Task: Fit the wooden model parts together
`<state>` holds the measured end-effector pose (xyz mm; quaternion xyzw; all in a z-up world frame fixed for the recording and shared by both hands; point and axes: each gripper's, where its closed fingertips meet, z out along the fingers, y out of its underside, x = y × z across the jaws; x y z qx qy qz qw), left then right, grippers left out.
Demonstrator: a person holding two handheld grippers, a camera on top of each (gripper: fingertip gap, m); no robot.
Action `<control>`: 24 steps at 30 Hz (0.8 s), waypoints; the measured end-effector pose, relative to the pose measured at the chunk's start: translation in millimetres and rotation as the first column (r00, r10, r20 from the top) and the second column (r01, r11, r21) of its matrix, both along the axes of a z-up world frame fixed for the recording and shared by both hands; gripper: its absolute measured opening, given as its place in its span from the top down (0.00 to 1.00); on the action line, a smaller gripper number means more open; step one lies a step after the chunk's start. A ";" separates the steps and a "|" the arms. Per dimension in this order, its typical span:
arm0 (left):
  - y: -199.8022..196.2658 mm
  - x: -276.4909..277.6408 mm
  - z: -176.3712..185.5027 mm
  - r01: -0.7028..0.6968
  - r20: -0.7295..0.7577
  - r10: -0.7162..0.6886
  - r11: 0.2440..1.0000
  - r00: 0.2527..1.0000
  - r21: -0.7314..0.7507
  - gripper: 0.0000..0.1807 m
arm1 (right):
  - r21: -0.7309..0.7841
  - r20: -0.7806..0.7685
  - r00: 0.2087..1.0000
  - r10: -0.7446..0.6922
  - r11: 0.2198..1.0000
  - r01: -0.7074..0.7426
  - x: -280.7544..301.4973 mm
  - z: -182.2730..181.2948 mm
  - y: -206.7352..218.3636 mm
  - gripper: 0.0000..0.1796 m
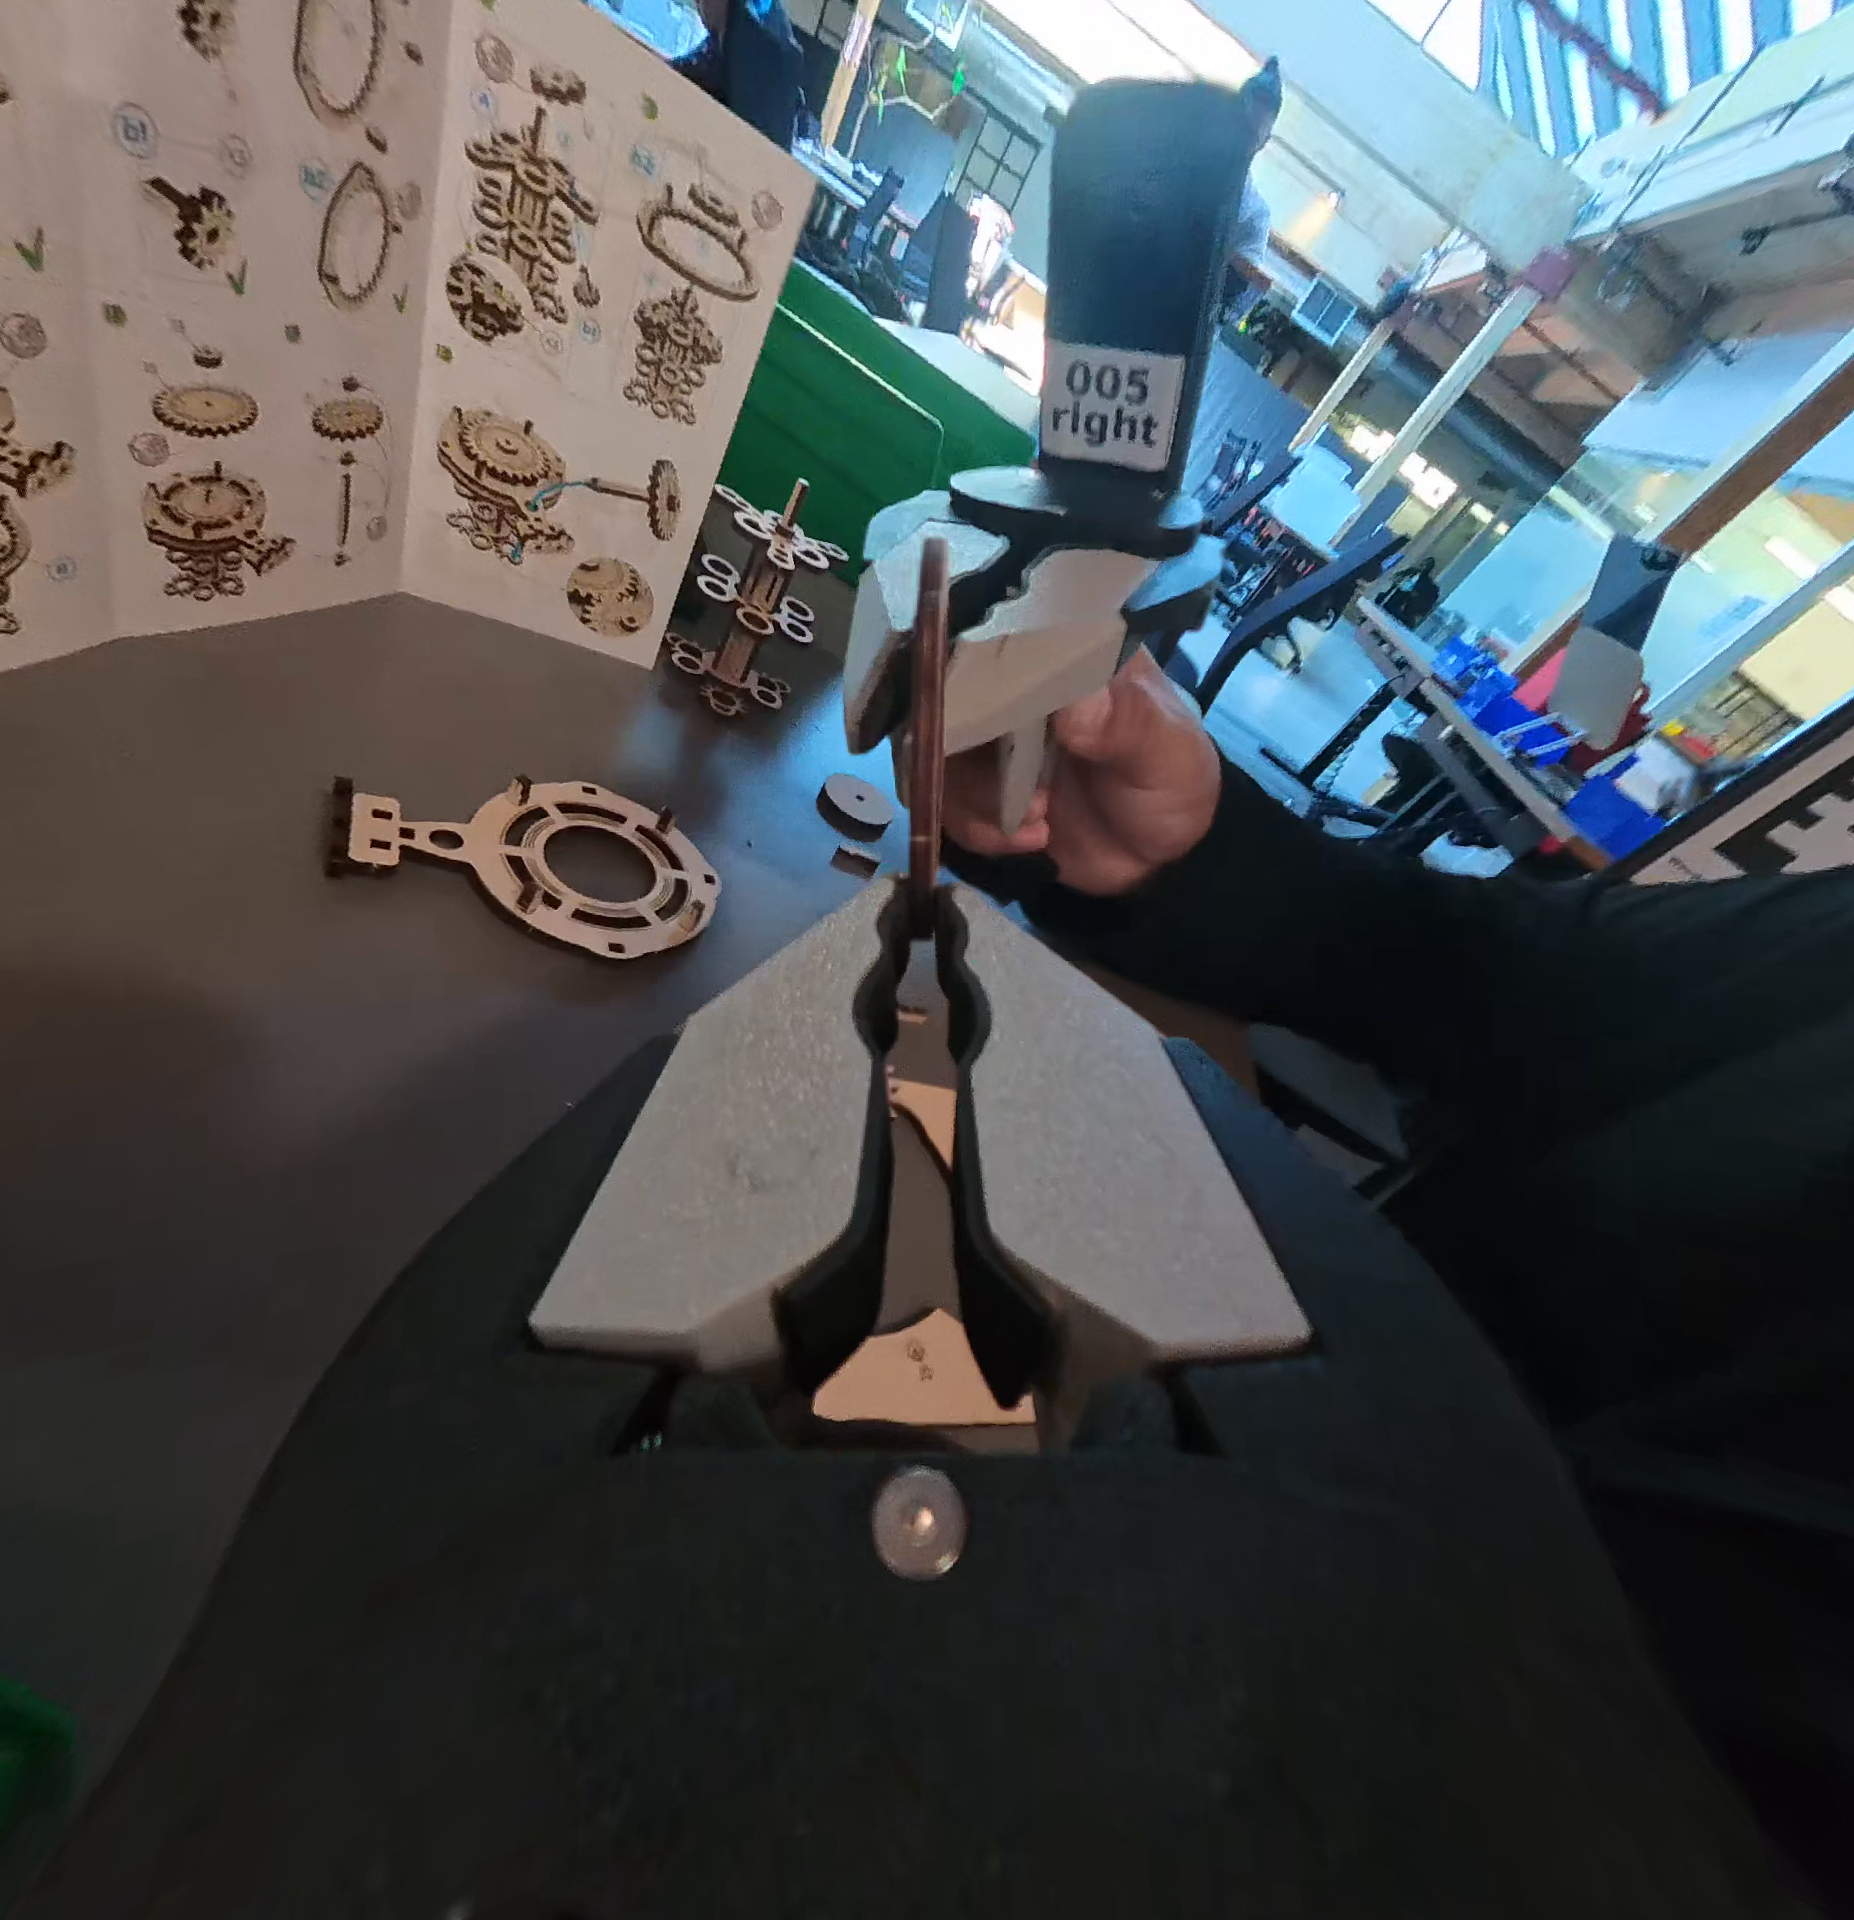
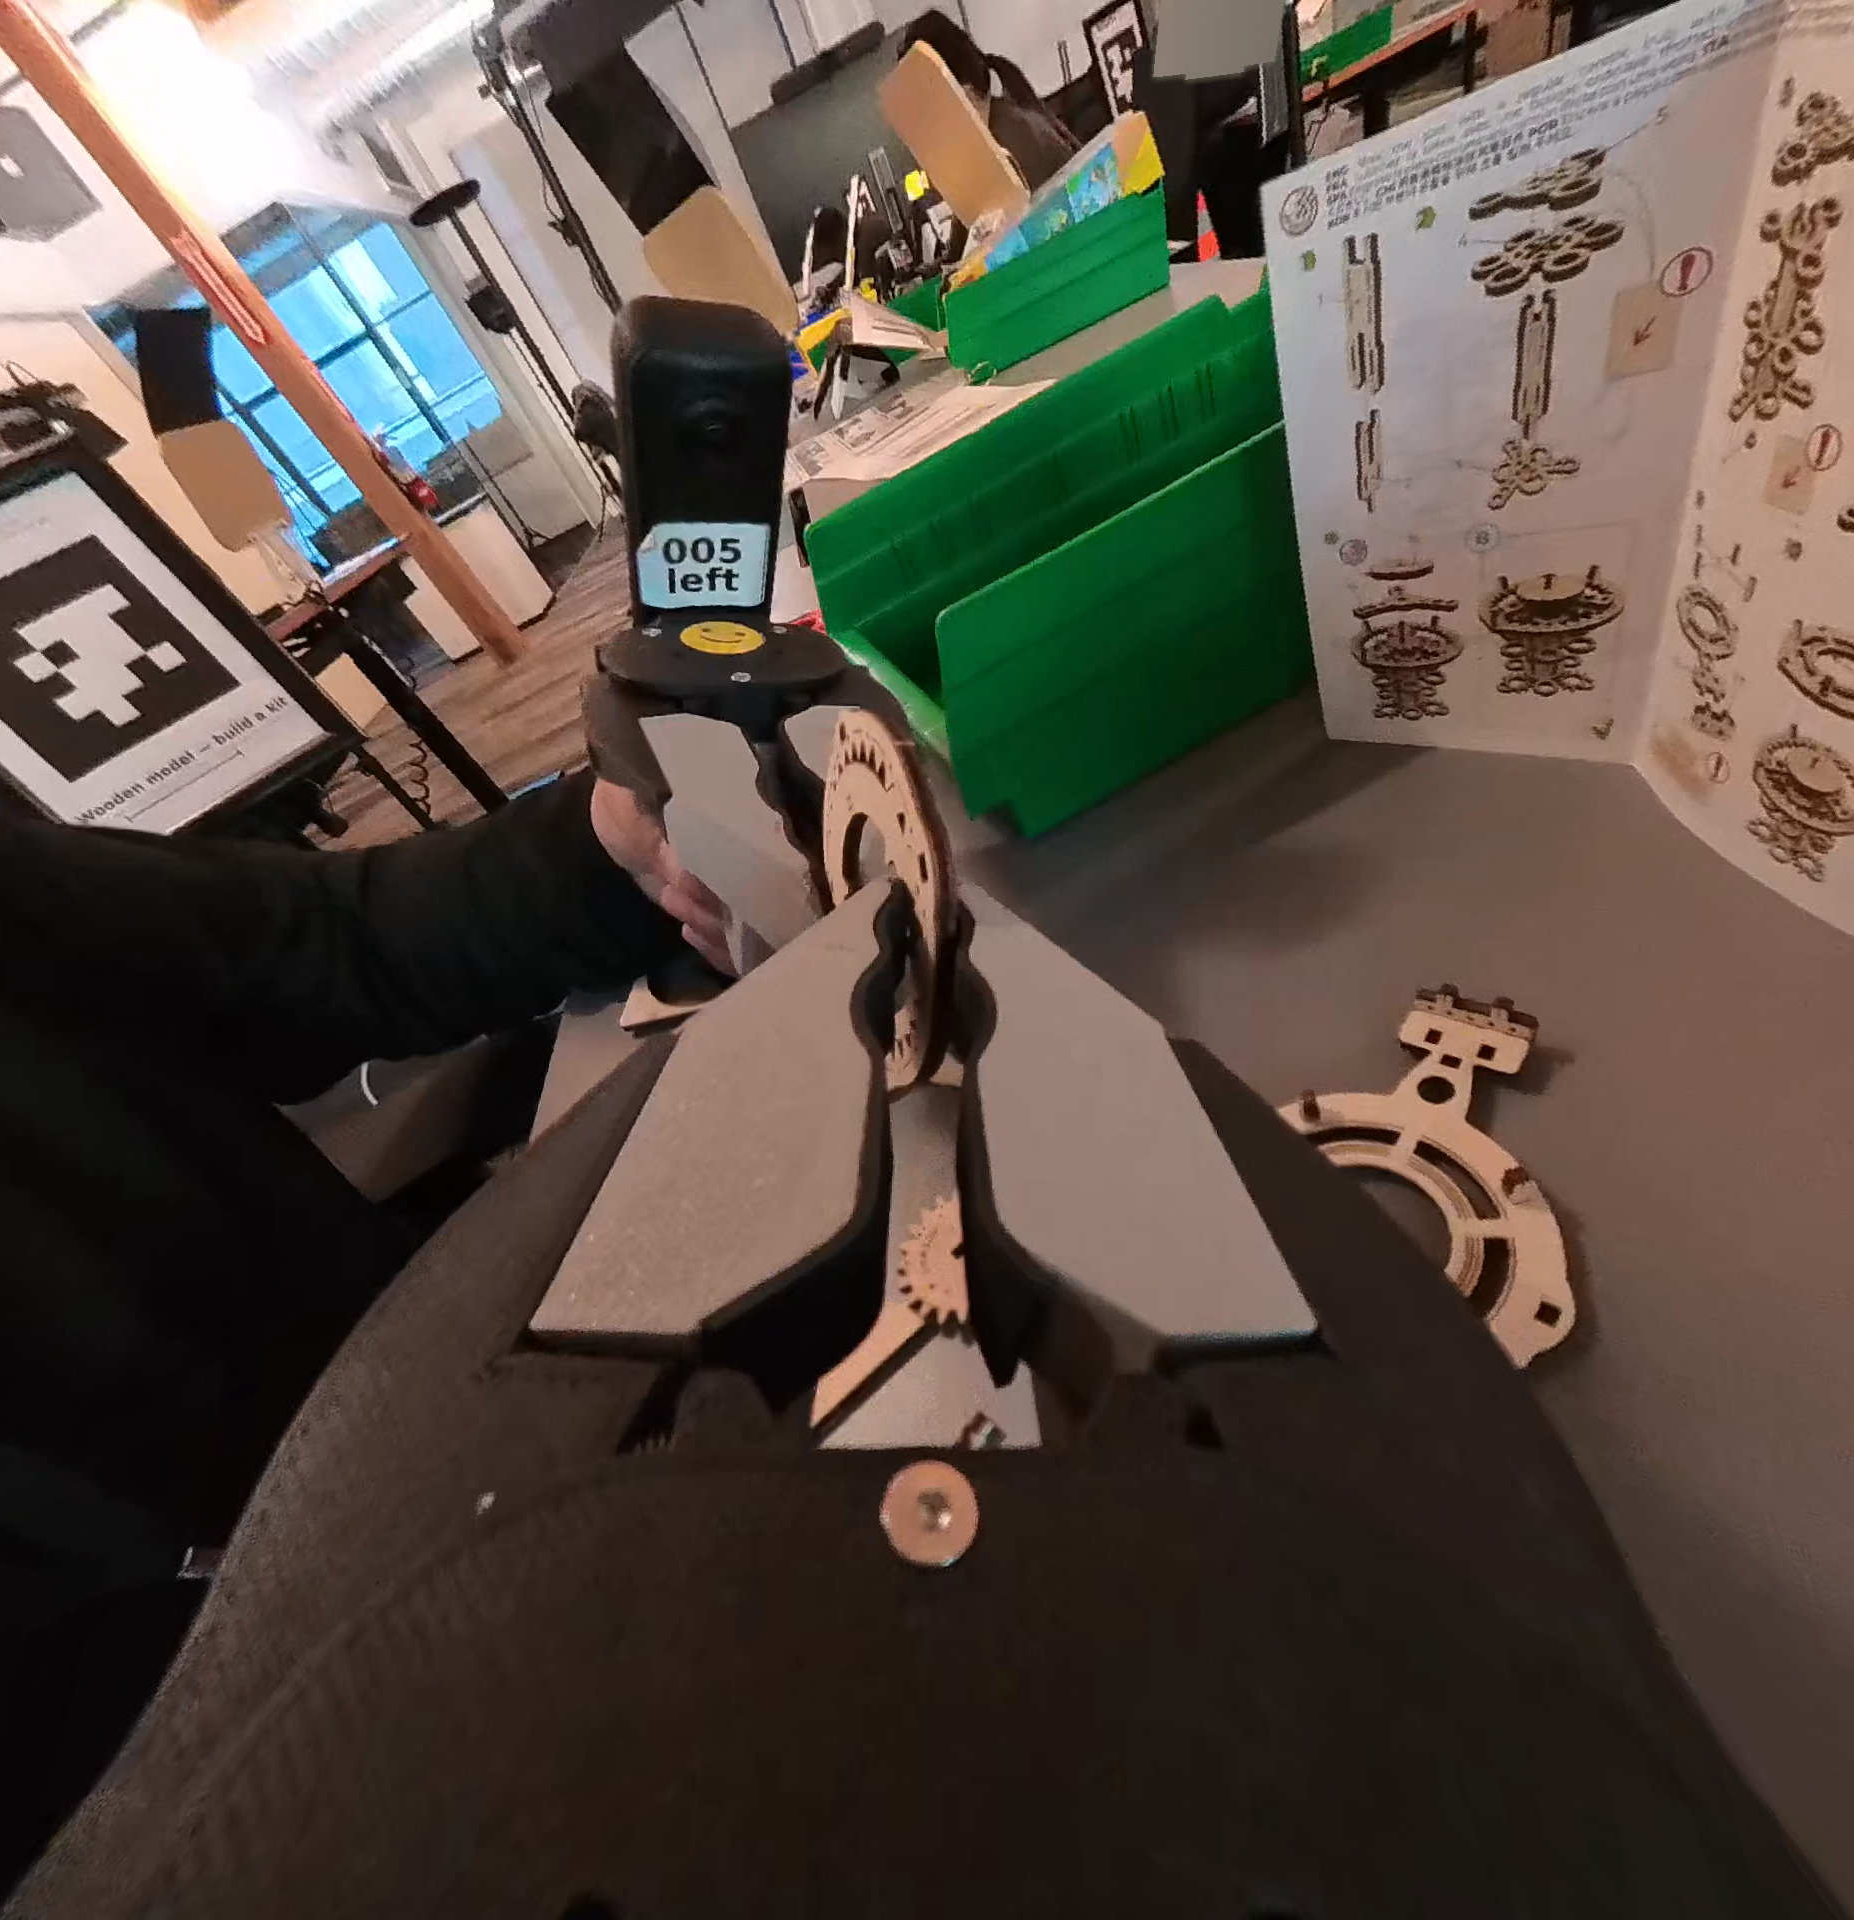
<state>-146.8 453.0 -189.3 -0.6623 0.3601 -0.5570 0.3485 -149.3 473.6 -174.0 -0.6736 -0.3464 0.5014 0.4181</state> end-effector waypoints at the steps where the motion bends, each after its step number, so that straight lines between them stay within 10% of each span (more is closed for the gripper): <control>1: 1.4 -1.3 2.5 0.002 0.018 -0.001 1.000 1.000 -0.024 1.00 | -0.010 -0.015 1.000 0.007 1.000 -0.007 0.3 0.9 0.0 0.99; 24: 7.0 -14.3 9.7 0.026 0.089 -0.015 0.992 0.996 -0.126 1.00 | -0.049 -0.016 1.000 0.017 0.999 -0.018 11.7 3.0 3.0 0.83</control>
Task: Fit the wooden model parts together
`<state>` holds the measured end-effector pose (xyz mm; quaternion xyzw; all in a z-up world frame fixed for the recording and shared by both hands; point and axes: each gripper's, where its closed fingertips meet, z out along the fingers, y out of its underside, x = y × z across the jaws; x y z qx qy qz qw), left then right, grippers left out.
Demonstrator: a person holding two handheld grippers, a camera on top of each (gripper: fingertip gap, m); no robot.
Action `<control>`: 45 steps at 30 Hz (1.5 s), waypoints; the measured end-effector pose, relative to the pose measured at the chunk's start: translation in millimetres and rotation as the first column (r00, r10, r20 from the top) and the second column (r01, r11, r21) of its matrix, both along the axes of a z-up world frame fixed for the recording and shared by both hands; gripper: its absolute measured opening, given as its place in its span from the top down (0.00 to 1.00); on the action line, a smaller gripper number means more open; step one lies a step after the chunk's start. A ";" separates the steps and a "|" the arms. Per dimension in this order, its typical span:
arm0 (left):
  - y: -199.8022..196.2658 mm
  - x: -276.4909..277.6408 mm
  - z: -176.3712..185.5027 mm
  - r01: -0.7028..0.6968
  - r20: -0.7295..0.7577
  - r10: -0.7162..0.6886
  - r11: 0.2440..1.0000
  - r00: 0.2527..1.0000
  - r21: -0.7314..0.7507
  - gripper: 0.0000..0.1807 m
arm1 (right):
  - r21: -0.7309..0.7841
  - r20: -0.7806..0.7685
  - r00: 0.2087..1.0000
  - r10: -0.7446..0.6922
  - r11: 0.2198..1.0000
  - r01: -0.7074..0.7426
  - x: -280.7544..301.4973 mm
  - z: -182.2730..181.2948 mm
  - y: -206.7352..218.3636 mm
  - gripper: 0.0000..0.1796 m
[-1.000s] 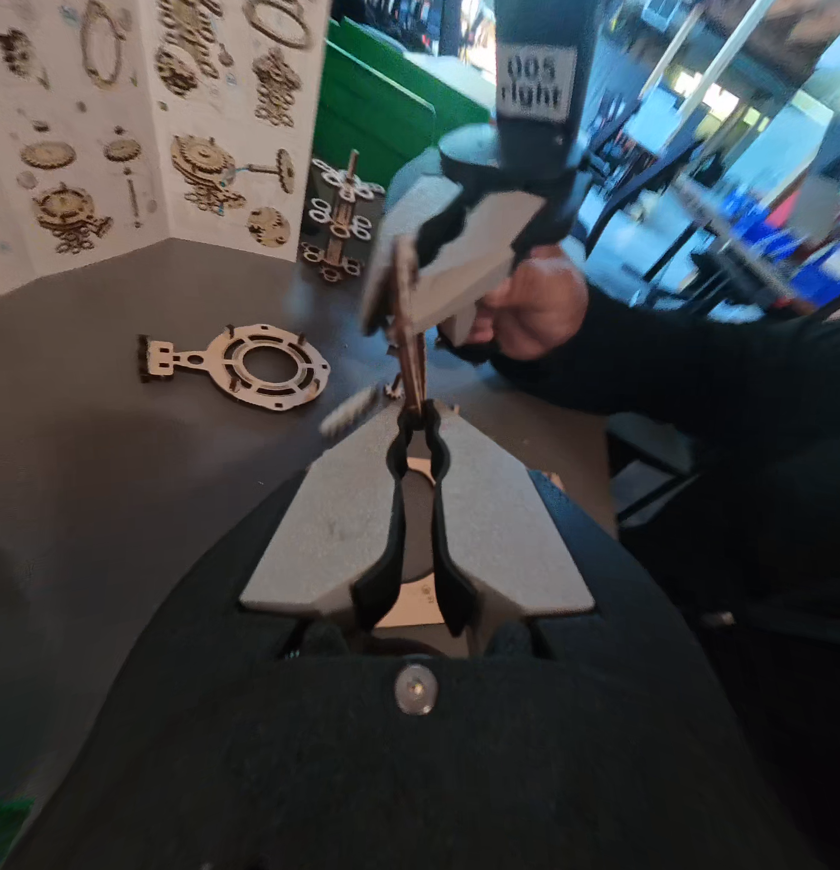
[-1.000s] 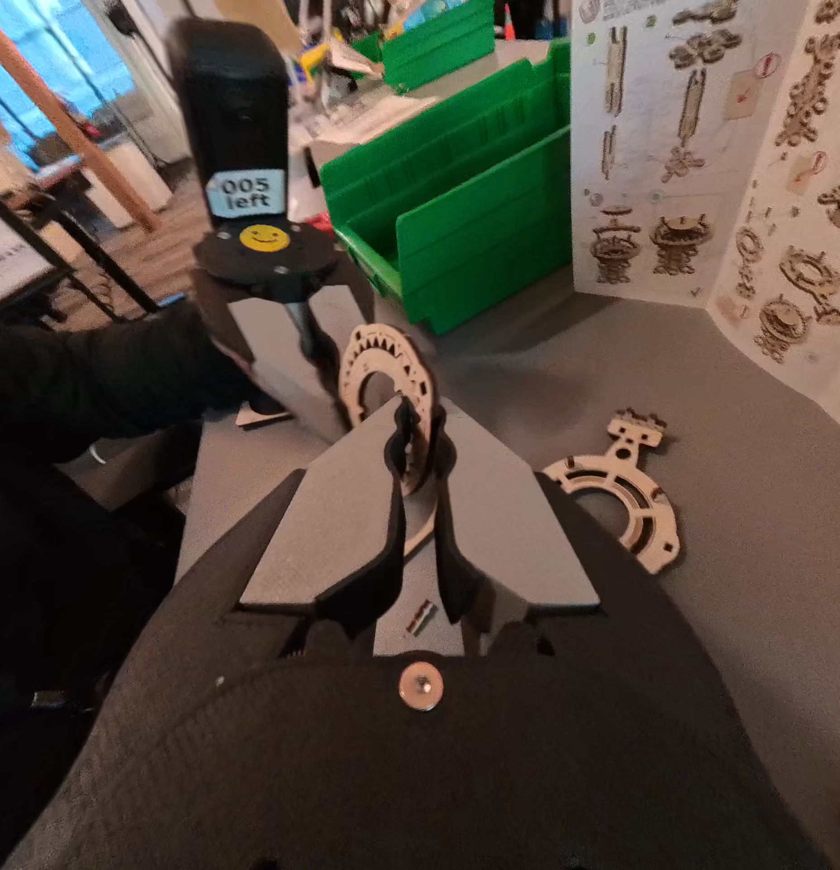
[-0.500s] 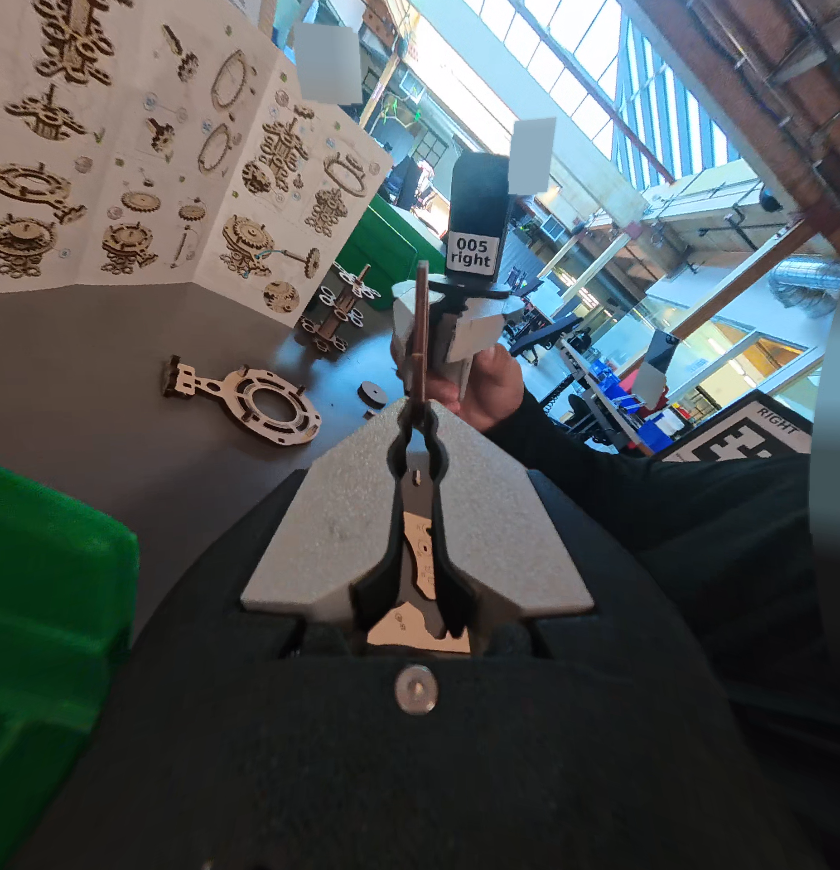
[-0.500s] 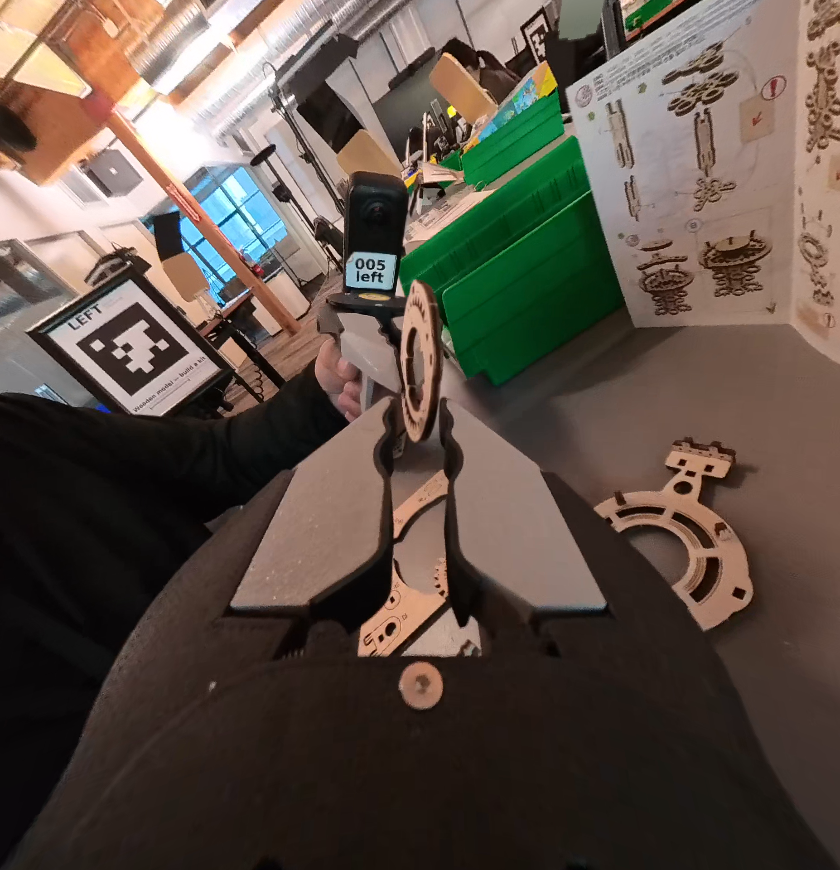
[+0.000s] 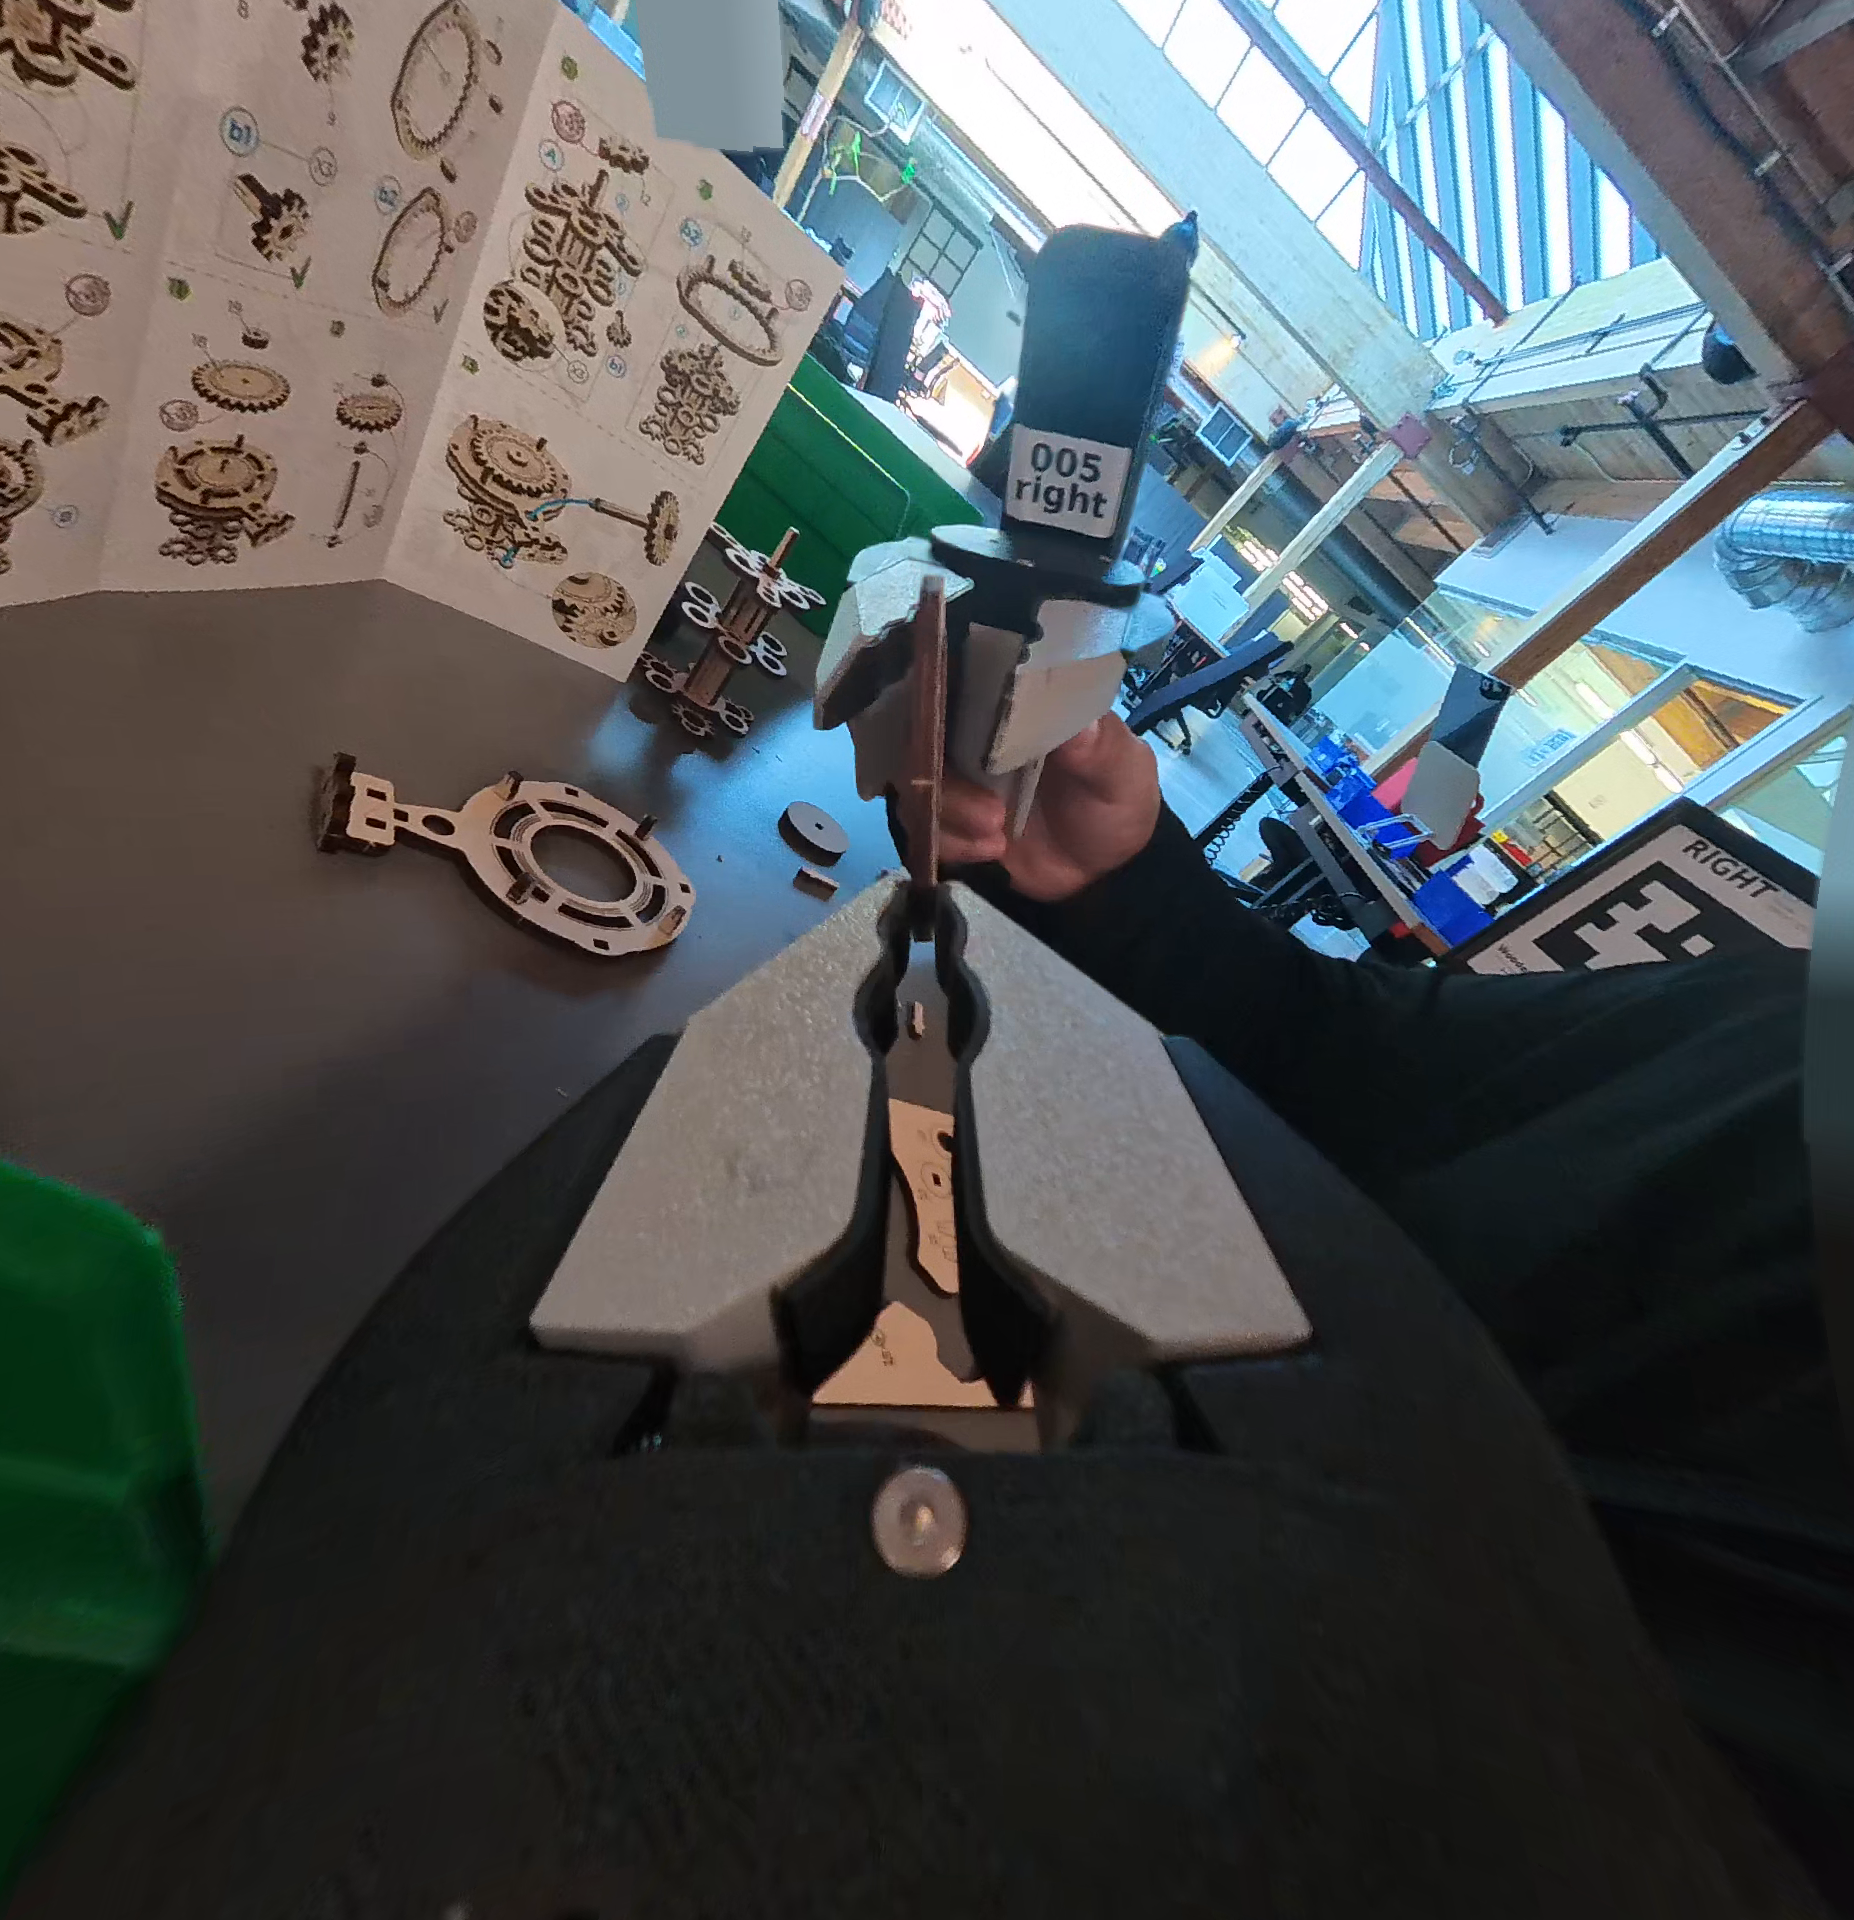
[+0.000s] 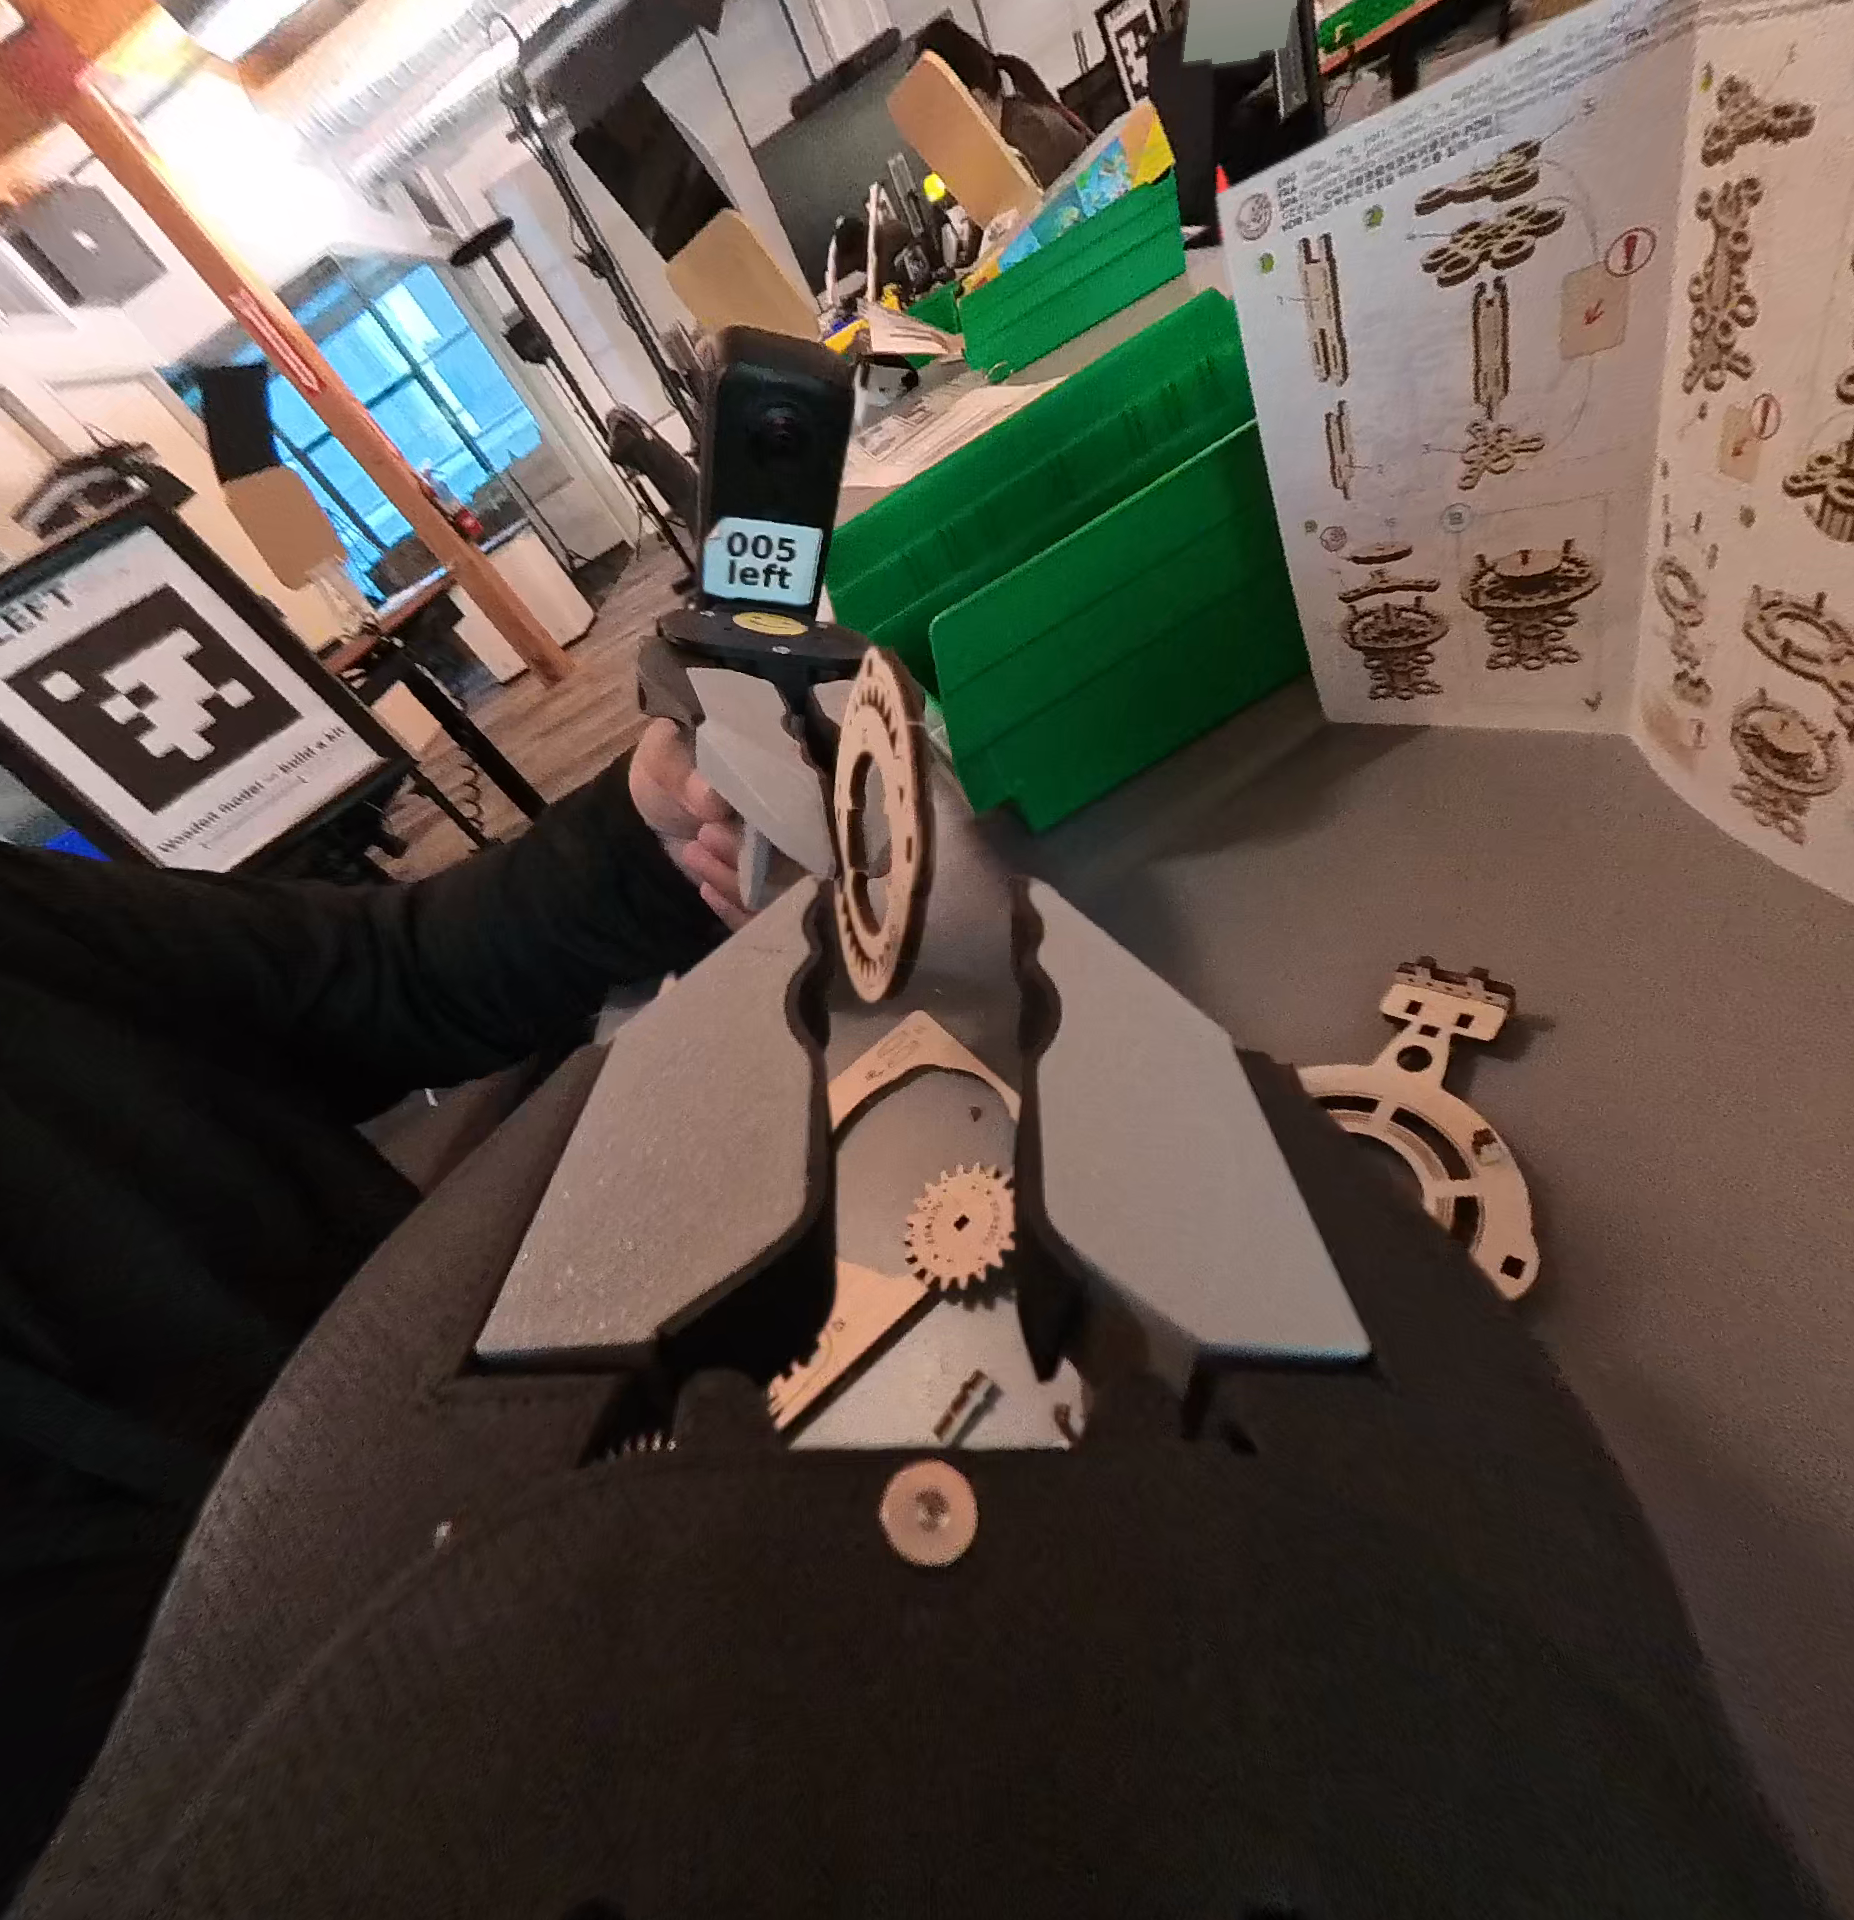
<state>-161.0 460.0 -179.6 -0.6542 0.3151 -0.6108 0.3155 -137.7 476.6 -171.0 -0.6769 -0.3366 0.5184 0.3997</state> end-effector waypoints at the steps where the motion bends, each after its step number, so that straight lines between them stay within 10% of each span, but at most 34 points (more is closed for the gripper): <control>1: -1.0 0.8 -0.7 0.006 -0.002 -0.006 1.000 1.000 -0.002 1.00 | 0.007 -0.001 1.000 0.003 1.000 -0.003 -0.8 0.8 -1.0 0.83; 8: -5.6 5.1 -4.0 0.027 -0.018 -0.027 1.000 0.999 0.005 1.00 | 0.006 -0.021 0.999 0.039 0.999 -0.039 -1.7 3.4 -6.7 0.99; 45: -5.1 6.2 -5.2 -0.004 -0.077 0.016 0.989 0.997 0.149 1.00 | -0.103 -0.093 0.995 0.040 0.993 -0.049 -3.5 0.0 -1.0 0.94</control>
